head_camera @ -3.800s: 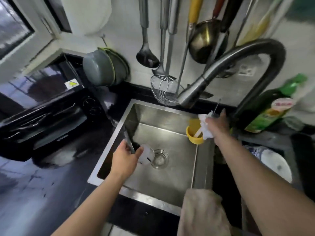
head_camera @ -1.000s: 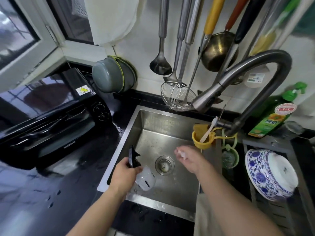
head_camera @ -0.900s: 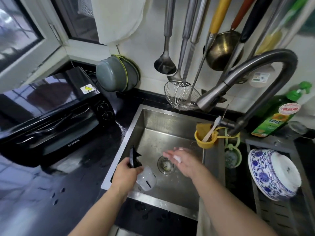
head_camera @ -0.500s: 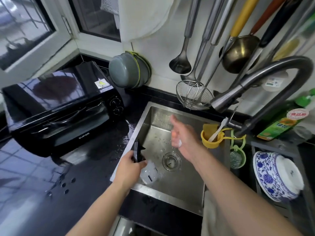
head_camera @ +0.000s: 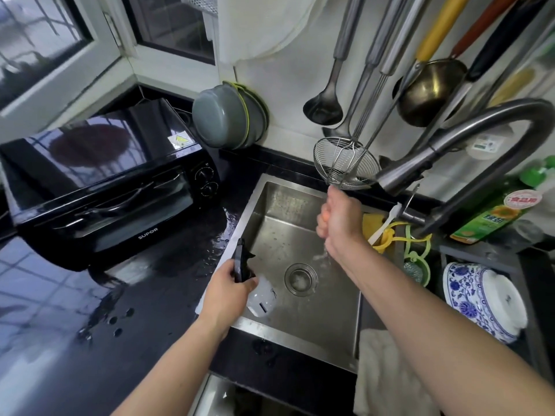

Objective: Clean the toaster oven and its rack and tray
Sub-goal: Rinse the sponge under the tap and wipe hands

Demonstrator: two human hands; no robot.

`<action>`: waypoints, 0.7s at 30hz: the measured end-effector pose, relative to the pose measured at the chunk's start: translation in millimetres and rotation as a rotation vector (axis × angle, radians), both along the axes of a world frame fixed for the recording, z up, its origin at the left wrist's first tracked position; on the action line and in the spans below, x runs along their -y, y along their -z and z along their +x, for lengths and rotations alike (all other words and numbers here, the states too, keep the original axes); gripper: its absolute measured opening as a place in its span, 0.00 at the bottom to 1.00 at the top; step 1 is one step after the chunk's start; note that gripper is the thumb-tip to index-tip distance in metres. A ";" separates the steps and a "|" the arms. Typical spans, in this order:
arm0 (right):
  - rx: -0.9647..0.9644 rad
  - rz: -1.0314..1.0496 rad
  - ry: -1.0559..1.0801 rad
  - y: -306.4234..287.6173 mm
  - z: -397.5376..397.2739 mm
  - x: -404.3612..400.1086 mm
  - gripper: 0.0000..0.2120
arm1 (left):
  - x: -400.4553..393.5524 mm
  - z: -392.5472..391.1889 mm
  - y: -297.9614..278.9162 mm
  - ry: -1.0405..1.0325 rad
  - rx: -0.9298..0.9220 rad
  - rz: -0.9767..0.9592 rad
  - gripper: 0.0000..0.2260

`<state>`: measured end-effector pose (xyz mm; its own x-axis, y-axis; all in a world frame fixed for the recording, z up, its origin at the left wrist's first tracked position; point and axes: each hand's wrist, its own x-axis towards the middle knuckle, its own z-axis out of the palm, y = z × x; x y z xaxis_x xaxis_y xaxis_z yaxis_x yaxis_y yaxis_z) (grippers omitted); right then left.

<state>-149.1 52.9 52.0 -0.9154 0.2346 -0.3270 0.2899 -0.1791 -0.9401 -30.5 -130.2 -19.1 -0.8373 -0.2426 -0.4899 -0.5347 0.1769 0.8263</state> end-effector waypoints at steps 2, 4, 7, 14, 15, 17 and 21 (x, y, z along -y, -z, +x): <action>-0.034 -0.055 0.017 -13.9 -0.6 1.4 0.25 | -0.4 -1.9 -3.6 -0.003 -0.016 -0.007 0.07; -0.134 -0.108 -0.013 -30.0 -0.1 2.1 0.25 | -0.6 -2.9 -10.1 0.015 -0.036 -0.024 0.05; -0.297 -0.102 -0.125 -18.5 2.5 -10.4 0.24 | 2.0 -5.2 -14.6 0.033 -0.060 -0.029 0.07; 0.513 -0.013 -0.262 148.5 78.2 -68.8 0.10 | -0.8 -2.8 -8.5 0.116 -0.098 -0.078 0.07; 0.466 -0.177 -0.190 142.1 83.8 -78.2 0.12 | -2.8 -3.2 -7.4 0.120 -0.097 -0.077 0.07; 0.376 -0.279 -0.108 116.5 96.0 -97.7 0.11 | -13.4 -5.8 -9.9 0.163 -0.103 -0.051 0.07; 0.296 -0.131 -0.031 72.6 113.5 -132.5 0.14 | -52.0 -16.7 -34.7 0.338 -0.155 -0.017 0.07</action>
<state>-35.6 185.4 -20.6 -0.7819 0.1466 -0.6060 0.5547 -0.2801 -0.7835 -47.2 -78.2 15.7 -0.9354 0.0531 -0.3496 -0.3129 0.3362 0.8883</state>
